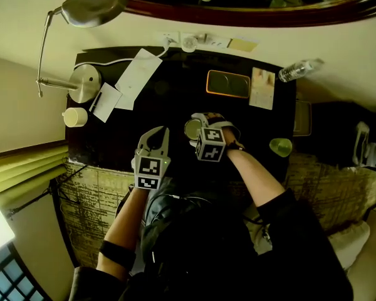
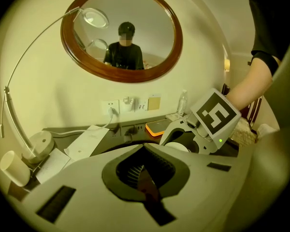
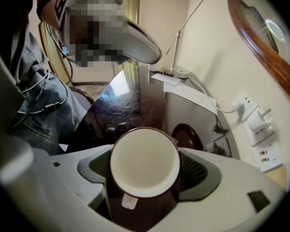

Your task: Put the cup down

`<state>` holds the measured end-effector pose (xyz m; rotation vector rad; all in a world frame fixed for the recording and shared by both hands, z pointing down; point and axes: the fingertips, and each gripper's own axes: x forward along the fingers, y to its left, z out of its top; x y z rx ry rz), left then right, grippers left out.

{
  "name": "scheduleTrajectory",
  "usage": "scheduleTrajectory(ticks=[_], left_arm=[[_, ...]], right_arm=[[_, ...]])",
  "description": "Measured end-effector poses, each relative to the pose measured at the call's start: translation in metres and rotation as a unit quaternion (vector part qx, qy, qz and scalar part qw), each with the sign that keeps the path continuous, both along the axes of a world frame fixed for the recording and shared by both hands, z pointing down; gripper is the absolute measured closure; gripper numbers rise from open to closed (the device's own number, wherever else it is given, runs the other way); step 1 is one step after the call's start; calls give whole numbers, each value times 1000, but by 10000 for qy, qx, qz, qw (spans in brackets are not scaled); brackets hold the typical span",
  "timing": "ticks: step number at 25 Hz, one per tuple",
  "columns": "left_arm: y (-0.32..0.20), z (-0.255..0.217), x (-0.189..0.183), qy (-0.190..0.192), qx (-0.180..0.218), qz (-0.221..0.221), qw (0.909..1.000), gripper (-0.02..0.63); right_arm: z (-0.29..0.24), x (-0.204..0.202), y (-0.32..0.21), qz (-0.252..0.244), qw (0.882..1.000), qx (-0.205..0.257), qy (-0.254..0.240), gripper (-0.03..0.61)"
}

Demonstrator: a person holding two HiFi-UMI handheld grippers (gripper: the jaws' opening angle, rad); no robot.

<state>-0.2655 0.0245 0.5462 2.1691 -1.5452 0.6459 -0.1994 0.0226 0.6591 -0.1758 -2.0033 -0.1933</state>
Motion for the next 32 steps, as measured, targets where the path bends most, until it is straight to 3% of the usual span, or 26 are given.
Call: scheduleTrajectory(ticks=[9, 15, 26, 32], left_arm=[[-14, -1, 9, -49, 26, 112, 9999, 614], [-23, 1, 20, -43, 26, 258, 9997, 614], [-35, 8, 40, -1, -25, 433, 9991, 614], [-39, 12, 40, -43, -90, 444, 9990, 614]], right_arm=[[-4, 14, -14, 448, 9990, -58, -50, 171], [-15, 39, -50, 979, 9952, 28, -78, 171], [-37, 113, -162, 2328, 9719, 338, -75, 172], [-38, 138, -204, 2675, 9629, 352, -29, 171]])
